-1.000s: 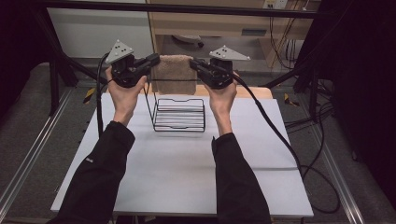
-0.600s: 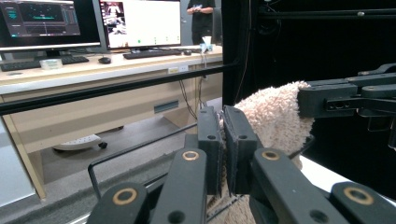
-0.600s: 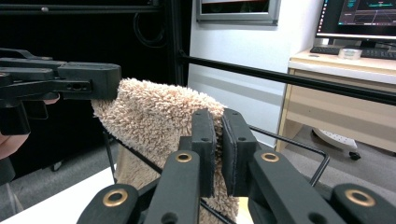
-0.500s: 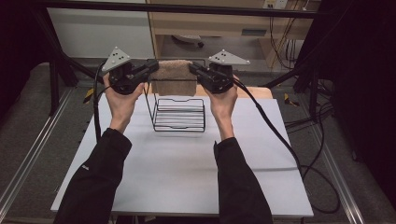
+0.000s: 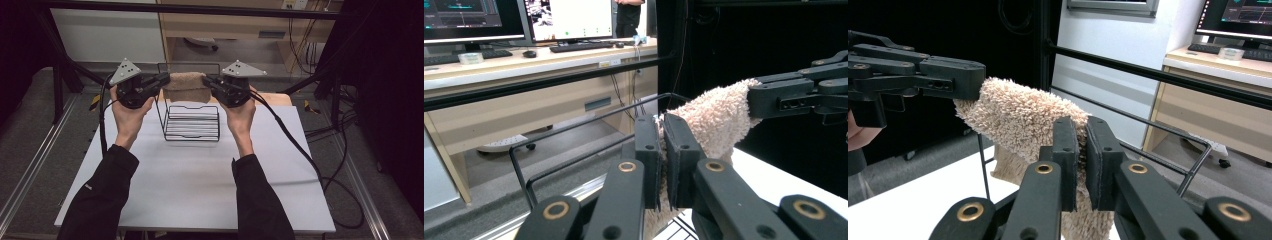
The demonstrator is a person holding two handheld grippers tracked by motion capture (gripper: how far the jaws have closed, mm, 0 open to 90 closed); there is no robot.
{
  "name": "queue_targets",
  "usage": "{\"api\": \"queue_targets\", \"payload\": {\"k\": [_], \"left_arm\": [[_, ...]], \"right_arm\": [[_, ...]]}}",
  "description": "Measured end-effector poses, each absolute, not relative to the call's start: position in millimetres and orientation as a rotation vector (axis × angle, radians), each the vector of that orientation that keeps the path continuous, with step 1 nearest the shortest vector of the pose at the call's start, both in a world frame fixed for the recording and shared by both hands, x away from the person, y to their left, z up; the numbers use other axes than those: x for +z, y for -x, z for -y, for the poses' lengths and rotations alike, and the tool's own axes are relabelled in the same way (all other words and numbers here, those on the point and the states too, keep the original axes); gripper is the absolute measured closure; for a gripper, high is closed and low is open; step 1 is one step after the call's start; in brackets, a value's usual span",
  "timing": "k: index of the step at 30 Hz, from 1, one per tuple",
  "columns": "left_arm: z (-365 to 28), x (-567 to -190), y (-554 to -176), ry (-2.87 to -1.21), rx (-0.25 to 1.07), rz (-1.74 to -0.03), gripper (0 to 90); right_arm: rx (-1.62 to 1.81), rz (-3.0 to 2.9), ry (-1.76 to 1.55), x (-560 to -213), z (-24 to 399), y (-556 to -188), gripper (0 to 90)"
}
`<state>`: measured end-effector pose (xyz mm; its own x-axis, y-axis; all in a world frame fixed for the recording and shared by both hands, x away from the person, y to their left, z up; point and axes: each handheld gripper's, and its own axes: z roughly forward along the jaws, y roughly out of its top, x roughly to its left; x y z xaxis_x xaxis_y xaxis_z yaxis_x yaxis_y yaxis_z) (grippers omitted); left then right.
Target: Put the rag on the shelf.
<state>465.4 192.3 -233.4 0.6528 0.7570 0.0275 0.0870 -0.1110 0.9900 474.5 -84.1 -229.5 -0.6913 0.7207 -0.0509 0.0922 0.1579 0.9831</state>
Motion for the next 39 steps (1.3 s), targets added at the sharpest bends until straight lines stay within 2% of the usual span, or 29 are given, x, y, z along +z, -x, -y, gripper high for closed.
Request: {"api": "queue_targets", "payload": {"k": [11,20,23,30,39], "left_arm": [[-196,-237,-462,-1.647,0.617,-0.722,82.0],[-203,-213,-466,-1.632,0.598,-0.772,75.8],[-202,-205,-472,-1.619,0.560,-0.795,77.4],[-191,-205,-479,-1.705,0.473,-0.806,89.1],[-187,-223,-476,-1.787,0.433,-0.801,89.6]], "right_arm": [[1.555,-1.943,-0.759,-236,84,-471,84.3],[1.555,-1.962,-0.752,-241,86,-469,84.2],[1.539,-1.970,-0.743,-243,86,-467,84.2],[1.519,-1.981,-0.726,-244,85,-465,84.0],[1.529,-2.001,-0.717,-248,87,-466,82.0]]}}
